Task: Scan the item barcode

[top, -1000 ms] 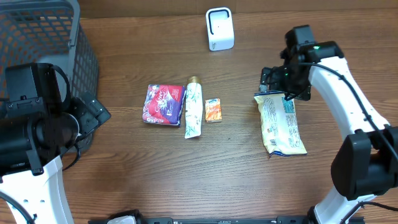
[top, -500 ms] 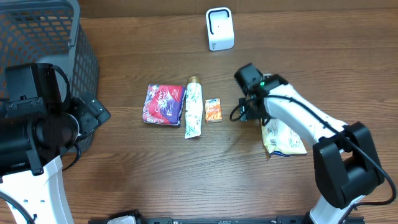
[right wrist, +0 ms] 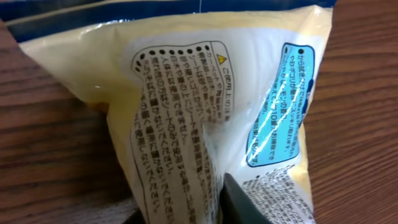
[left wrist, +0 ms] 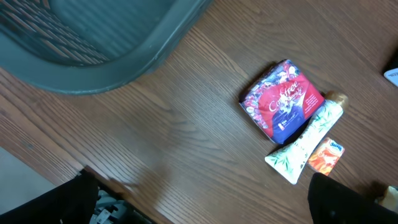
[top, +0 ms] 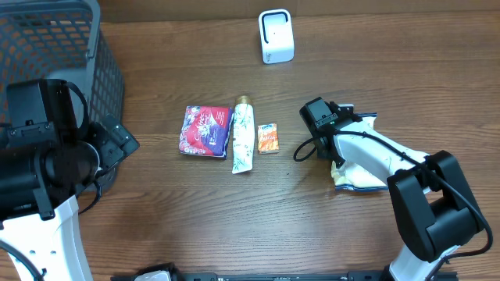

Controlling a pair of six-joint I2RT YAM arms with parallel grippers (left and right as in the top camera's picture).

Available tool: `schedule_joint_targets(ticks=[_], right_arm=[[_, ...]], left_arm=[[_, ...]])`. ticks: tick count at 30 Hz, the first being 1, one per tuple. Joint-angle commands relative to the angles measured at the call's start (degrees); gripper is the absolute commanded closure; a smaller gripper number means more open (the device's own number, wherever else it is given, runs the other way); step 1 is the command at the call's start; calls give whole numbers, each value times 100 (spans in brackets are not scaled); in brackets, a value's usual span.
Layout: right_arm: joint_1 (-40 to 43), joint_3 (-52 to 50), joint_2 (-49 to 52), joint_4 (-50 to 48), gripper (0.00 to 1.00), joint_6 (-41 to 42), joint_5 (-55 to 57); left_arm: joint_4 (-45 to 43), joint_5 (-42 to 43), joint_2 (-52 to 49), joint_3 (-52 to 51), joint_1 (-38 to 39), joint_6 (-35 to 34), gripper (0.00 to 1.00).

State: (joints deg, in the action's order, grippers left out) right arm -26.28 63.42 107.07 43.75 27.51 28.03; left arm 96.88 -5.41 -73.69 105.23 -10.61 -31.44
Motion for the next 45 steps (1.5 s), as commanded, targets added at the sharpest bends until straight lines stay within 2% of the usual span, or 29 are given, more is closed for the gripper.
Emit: schedule_joint_targets(ticks=[1, 5, 8, 14, 23, 28, 32, 37, 41, 42, 44, 45], right_arm=[[28, 238, -39, 278, 96, 63, -267], [33, 960, -39, 863, 96, 63, -446], [37, 1683, -39, 1257, 96, 59, -986], [175, 2656, -39, 1408, 96, -385, -2929], [684, 2651, -33, 1311, 96, -785, -5536], [704, 2435, -33, 1158, 96, -787, -6133], [817, 1875, -33, 638, 96, -647, -6610], [1226, 1010, -24, -461, 90, -280, -7781], [1725, 793, -22, -474, 86, -201, -7392], [1864, 793, -24, -417, 83, -201, -7090], [2087, 796, -24, -337, 65, -223, -6583], [2197, 793, -24, -282, 60, -223, -6295]], left_arm=[[-7, -55, -13, -15, -26, -90, 0], [-7, -55, -13, -15, -26, -90, 0], [-9, -55, -13, -15, -26, -90, 0], [-7, -52, -13, -15, -26, -90, 0], [-7, -55, -13, -15, -26, -90, 0], [-7, -55, -13, -15, -26, -90, 0], [-9, -55, -13, -15, -26, -90, 0], [-7, -55, -13, -15, -26, -90, 1], [-7, -55, -13, -15, -26, -90, 0], [-9, -55, -13, -15, -26, -90, 0], [-9, -55, -13, -15, -26, -90, 0], [-7, -55, -13, -15, -26, -90, 0]])
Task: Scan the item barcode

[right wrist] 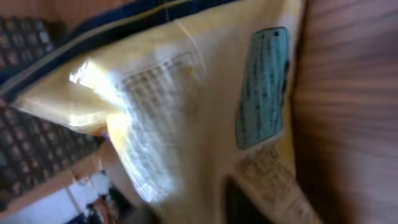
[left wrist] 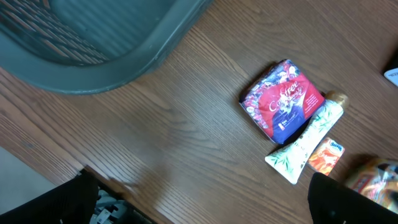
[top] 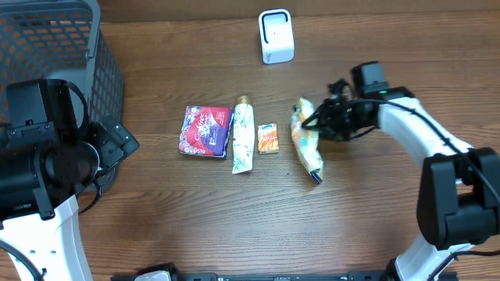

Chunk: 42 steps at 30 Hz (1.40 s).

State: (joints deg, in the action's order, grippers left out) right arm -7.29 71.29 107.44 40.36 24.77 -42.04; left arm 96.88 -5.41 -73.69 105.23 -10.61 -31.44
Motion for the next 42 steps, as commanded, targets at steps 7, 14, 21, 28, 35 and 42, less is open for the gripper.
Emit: schedule_joint_targets(ticks=[7, 14, 21, 28, 35, 42], right_arm=[[800, 92, -61, 592, 35, -234, 2345], [914, 846, -61, 1655, 30, -518, 3821], [684, 1469, -61, 2470, 27, -1005, 3860], [24, 942, -59, 2487, 23, -9, 5147], [-306, -94, -59, 1810, 23, 1088, 6148], [-304, -448, -61, 1521, 76, 1084, 6083]], left_arm=[[-7, -55, -13, -15, -26, -90, 0], [-7, -55, -13, -15, -26, -90, 0], [-9, -55, -13, -15, -26, -90, 0], [-7, -55, -13, -15, -26, -90, 0], [-7, -55, -13, -15, -26, -90, 0], [-7, -55, -13, -15, -26, -90, 0]])
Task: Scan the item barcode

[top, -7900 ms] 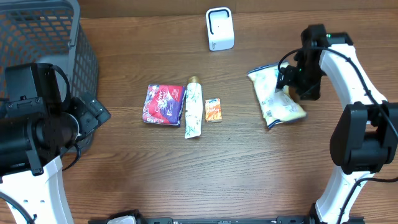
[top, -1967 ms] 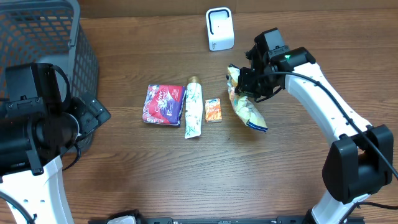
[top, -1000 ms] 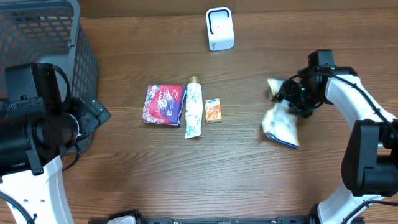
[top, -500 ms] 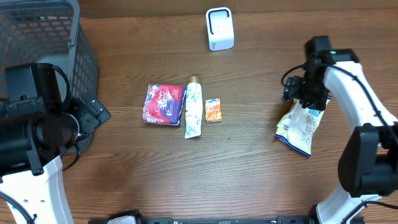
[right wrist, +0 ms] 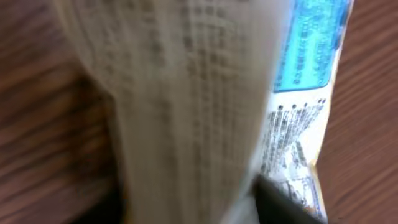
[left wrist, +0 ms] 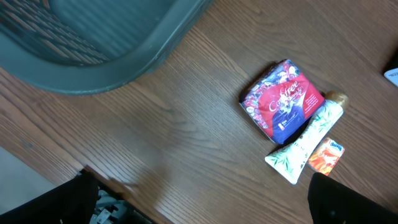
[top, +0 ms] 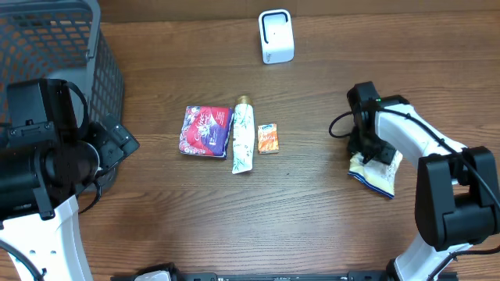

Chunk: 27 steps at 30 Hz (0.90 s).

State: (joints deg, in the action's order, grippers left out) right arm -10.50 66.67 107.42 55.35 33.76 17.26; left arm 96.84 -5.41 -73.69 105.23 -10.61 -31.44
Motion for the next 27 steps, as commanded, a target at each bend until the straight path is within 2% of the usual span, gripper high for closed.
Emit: schedule_joint_targets(ticks=[1, 2, 6, 8, 13, 15, 21, 27], right_arm=[[17, 92, -59, 105, 88, 184, 90], [17, 203, -59, 208, 96, 184, -24], [17, 868, -59, 645, 96, -385, -1071], [17, 1499, -59, 876, 96, -1102, -2518], [17, 2100, -59, 708, 96, -1921, -5276], [-7, 2081, -57, 385, 96, -1947, -6102], [-267, 1683, -42, -518, 96, -1843, -7272], [-455, 817, 118, -1578, 96, -807, -7438]], left_arm=[[-2, -55, -13, -15, -26, -90, 0], [-2, -55, -13, -15, -26, -90, 0], [-2, -55, -13, -15, -26, -90, 0], [-2, -55, -13, -15, -26, -90, 0], [-2, -55, -13, -15, -26, -90, 0], [-2, -55, -13, -15, -26, -90, 0], [-2, -55, -13, -15, -26, -90, 0], [-2, -55, -13, -15, -26, -90, 0]])
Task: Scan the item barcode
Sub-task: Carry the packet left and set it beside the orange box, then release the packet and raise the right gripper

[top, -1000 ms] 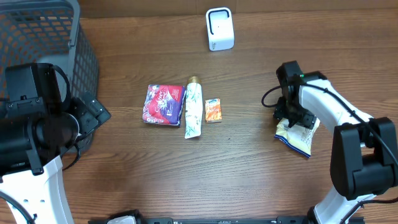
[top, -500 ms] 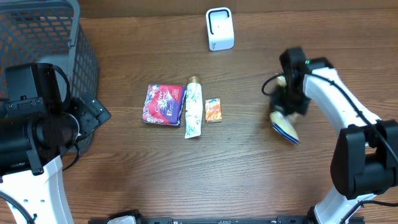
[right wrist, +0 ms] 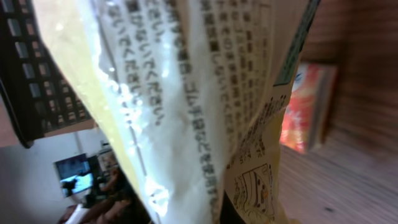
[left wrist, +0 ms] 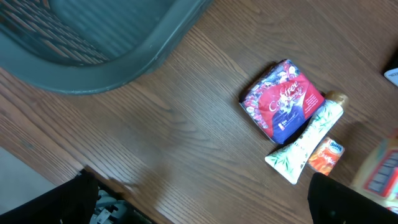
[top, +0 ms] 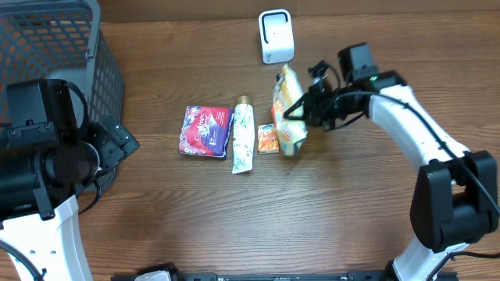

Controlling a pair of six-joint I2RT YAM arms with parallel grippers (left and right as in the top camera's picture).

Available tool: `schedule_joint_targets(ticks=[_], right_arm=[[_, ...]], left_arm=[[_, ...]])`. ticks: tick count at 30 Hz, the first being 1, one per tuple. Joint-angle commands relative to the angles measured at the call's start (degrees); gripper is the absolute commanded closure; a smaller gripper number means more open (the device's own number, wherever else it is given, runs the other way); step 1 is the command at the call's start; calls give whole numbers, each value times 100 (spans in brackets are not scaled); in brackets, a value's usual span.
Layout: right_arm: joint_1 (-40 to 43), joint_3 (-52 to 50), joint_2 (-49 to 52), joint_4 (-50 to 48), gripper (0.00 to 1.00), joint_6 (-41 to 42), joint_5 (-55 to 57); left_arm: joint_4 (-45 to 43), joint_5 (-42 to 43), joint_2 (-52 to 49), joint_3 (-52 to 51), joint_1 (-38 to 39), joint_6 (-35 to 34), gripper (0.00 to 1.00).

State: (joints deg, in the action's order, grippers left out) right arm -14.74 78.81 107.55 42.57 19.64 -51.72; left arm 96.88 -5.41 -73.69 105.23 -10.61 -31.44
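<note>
A yellow snack bag (top: 287,109) with Japanese print hangs above the table, a little in front of the white scanner (top: 276,36). My right gripper (top: 310,109) is shut on the bag from its right side. In the right wrist view the bag (right wrist: 186,93) fills most of the frame and hides the fingers almost wholly. No barcode shows on the printed side. Far to the left, by the basket, my left gripper (left wrist: 202,202) stands open with nothing between its fingers.
A red and blue packet (top: 205,131), a white tube (top: 243,145) and a small orange sachet (top: 268,138) lie in a row mid-table, just left of the held bag. A grey mesh basket (top: 47,55) stands at the far left.
The bag was low at the right of the table in my right gripper. Now it is held up further left, in front of the scanner and beside the orange sachet. The left arm has not moved.
My right gripper was shut on the bag lying at the right of the table. Then it held the bag up mid-table beside the sachet. Then the bag was back low at the right. Now it is up again, nearer the scanner.
</note>
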Motion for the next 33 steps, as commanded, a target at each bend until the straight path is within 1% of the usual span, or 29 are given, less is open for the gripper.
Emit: schedule_joint_targets(ticks=[1, 5, 7, 10, 11, 12, 15, 17, 21, 24, 25, 27, 30, 32, 33], right_arm=[[-31, -538, 151, -466, 96, 791, -546], [37, -997, 396, -1060, 96, 1198, -761], [107, -1095, 501, -1102, 96, 1207, -640], [262, -1097, 540, -892, 85, 1150, 212], [310, -1082, 527, -802, 79, 1069, 509], [367, -1058, 525, -702, 72, 984, 791], [520, -916, 525, -190, 67, 861, 1945], [625, -745, 525, 258, 62, 774, 2894], [772, -240, 518, 1073, 54, 295, 3696], [796, 474, 476, 1864, 52, 223, 4273], [796, 671, 472, 2046, 52, 125, 4304], [750, 1305, 463, 2603, 51, -192, 4194], [605, 1687, 463, 2944, 53, -511, 3912], [452, 1714, 466, 2951, 57, -623, 3713], [374, 1700, 468, 2927, 62, -621, 3703]], left_arm=[[-7, -55, -13, -15, -26, -90, 0], [-7, -55, -13, -15, -26, -90, 0], [-7, -55, -13, -15, -26, -90, 0], [-7, -55, -13, -15, -26, -90, 0], [-7, -55, -13, -15, -26, -90, 0], [-7, -55, -13, -15, -26, -90, 0], [-7, -55, -13, -15, -26, -90, 0], [-7, -55, -13, -15, -26, -90, 0], [-7, -55, -13, -15, -26, -90, 0], [-9, -55, -13, -15, -26, -90, 0], [-7, -55, -13, -15, -26, -90, 0], [-7, -52, -13, -15, -26, -90, 0], [-7, -55, -13, -15, -26, -90, 0], [-7, -55, -13, -15, -26, -90, 0], [-7, -52, -13, -15, -26, -90, 0]])
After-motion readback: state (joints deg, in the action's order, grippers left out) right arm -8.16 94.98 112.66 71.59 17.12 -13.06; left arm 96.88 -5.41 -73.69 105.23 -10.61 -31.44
